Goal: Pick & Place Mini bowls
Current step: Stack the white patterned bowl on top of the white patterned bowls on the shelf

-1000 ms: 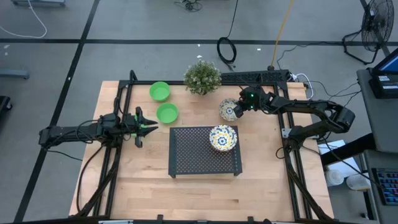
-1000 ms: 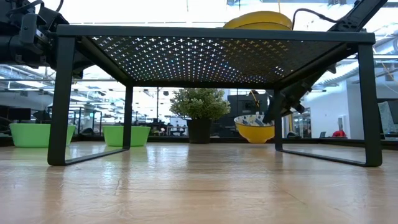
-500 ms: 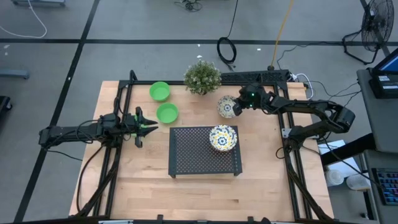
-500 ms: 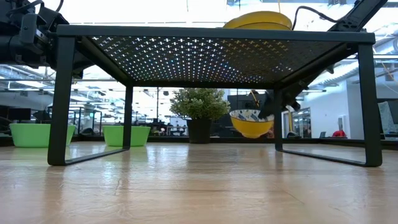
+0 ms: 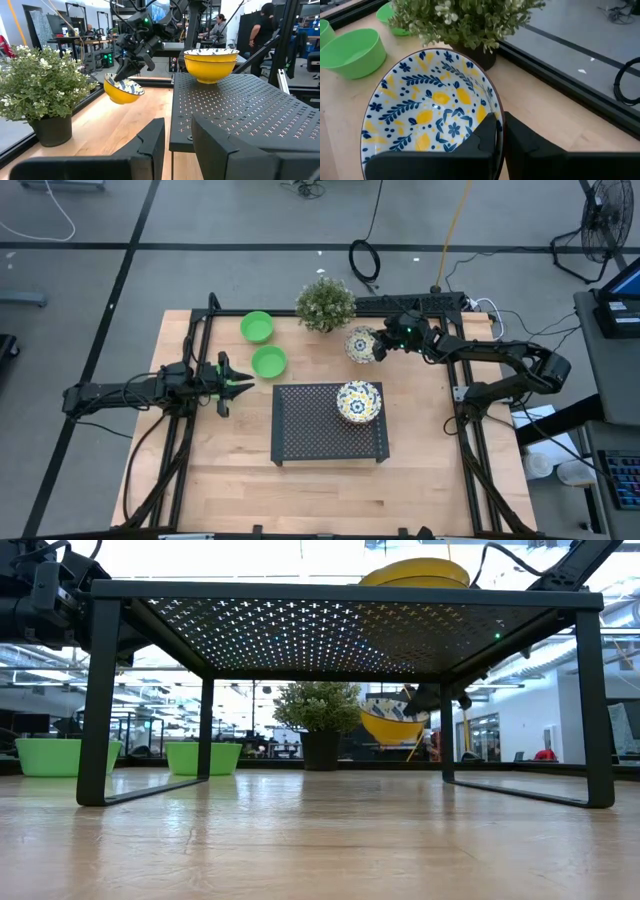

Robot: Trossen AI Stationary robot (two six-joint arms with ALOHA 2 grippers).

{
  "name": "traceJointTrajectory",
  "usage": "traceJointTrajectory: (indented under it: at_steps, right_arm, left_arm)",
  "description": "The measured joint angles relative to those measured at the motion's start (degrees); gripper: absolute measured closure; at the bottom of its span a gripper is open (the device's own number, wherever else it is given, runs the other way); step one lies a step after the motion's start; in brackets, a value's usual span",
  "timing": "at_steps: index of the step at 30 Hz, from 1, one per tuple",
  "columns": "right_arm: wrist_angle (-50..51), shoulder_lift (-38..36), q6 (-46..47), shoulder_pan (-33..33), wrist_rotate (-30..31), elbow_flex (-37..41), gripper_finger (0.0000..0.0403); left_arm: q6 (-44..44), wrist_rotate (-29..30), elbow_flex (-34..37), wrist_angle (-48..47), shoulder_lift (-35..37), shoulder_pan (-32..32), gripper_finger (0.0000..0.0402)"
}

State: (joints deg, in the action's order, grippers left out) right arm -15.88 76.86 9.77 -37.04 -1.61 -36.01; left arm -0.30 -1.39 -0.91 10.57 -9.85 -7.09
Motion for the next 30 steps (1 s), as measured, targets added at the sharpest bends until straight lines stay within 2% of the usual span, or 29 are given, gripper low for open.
traceJointTrajectory:
  at_steps: [7,10,30]
  right_arm:
    - [-0.93,-2.45,-1.71,-0.11,1.66,-0.02,0.0392]
    - [0.45,-5.04,-1.73,-0.11,3.45,-0.02,0.0392]
    - [2.60,-25.51,-1.52,0.02,3.04,6.80,0.0392]
  left_arm:
    - [0.00,0.00,0.00,-0.01,0.00,-0.02,0.0302]
    - [0.00,0.00,0.00,0.00,0.00,0.00,0.0302]
    - [0.00,0.00,0.00,0.00,0.00,-0.02,0.0302]
